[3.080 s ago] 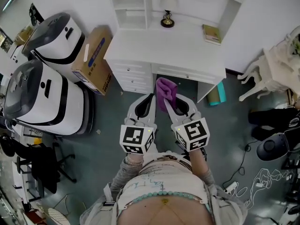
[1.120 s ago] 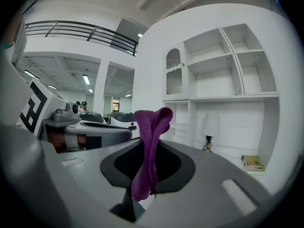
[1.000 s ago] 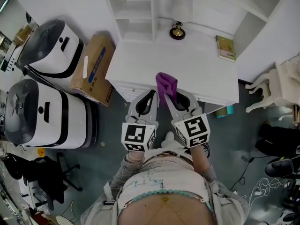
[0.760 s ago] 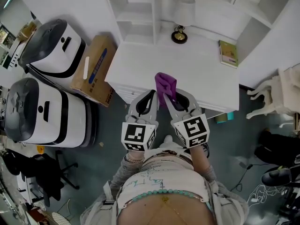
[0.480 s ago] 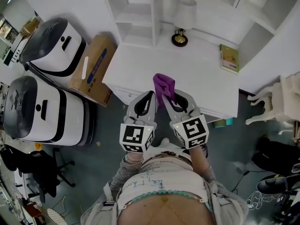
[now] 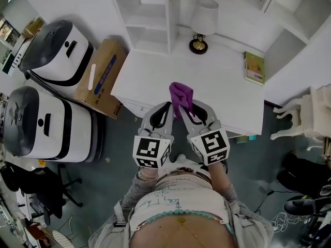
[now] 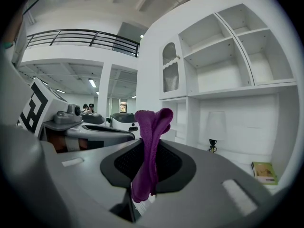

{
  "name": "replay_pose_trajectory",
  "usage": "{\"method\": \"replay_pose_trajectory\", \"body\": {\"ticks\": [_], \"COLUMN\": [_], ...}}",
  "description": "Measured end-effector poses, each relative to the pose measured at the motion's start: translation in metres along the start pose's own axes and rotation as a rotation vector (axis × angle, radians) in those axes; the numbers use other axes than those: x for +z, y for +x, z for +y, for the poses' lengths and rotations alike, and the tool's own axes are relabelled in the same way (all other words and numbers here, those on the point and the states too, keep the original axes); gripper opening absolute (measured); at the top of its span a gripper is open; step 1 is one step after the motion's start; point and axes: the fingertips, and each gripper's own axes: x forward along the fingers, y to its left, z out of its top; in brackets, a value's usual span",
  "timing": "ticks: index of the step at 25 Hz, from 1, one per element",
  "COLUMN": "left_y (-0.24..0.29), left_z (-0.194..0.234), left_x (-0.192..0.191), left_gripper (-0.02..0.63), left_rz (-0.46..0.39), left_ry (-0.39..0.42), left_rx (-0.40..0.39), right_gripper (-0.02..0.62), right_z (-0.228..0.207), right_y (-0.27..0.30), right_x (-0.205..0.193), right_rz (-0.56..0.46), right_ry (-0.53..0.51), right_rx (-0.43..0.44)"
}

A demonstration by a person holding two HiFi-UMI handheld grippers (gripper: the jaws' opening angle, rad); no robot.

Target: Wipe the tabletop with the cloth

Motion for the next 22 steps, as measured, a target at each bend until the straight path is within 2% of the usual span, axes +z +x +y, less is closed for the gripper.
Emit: {"method": "replay_pose_trajectory", "body": {"ticks": [16,22], "left_y": [0.059,0.065], "left_z": [0.072,0.110], "left_x": [0.015,0.019], "left_gripper": [0.002,0.002], "left_rz": [0.003,0.008], "left_ry": [0.021,0.023], "left_rx": [-0.143,-0.150], "right_gripper": [0.086,0.086], "right_z": [-0.022,-0.019], "right_y": [0.089,0.125], "right_x": [0.015,0.023], "right_rz": [0.002,0.014], "right_ry": [0.030,0.026], "right_rx": [-0.108,-0.123]}}
